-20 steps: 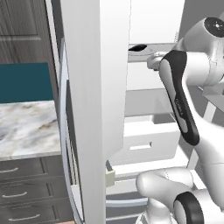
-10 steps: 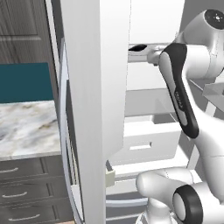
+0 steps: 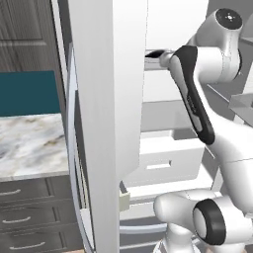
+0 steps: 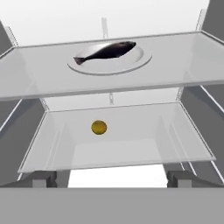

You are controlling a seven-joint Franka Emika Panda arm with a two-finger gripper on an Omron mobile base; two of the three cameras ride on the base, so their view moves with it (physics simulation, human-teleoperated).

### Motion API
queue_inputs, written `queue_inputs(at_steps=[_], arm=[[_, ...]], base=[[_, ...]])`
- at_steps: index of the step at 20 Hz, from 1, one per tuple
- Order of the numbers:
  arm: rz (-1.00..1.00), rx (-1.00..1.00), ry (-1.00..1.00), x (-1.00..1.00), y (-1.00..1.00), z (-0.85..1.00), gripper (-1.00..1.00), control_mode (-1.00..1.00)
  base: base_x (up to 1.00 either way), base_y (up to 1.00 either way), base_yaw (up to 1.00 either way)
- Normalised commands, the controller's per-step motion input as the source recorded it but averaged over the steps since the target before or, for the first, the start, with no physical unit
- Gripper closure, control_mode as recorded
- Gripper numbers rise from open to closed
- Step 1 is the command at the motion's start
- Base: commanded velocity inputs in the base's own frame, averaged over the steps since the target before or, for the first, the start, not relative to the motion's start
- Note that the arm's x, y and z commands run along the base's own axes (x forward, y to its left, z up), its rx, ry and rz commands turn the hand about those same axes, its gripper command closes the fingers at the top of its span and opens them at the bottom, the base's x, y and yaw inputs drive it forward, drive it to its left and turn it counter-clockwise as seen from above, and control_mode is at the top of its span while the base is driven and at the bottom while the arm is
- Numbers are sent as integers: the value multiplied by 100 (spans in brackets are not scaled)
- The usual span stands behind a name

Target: Retrieve the fish from the fridge and place it on the saucepan with marinade on the stove.

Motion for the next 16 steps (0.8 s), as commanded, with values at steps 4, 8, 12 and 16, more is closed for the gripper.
queue_inputs(at_steps=[4,8,12,16], arm=[[-13,0,-1,20,15,1,-100,-100],[-14,0,-1,21,3,0,-100,-100],[-11,0,0,20,0,2,-100,-100],[-7,0,0,22,0,5,-100,-100]], base=[[0,0,0],[0,0,0],[0,0,0],[0,0,0]])
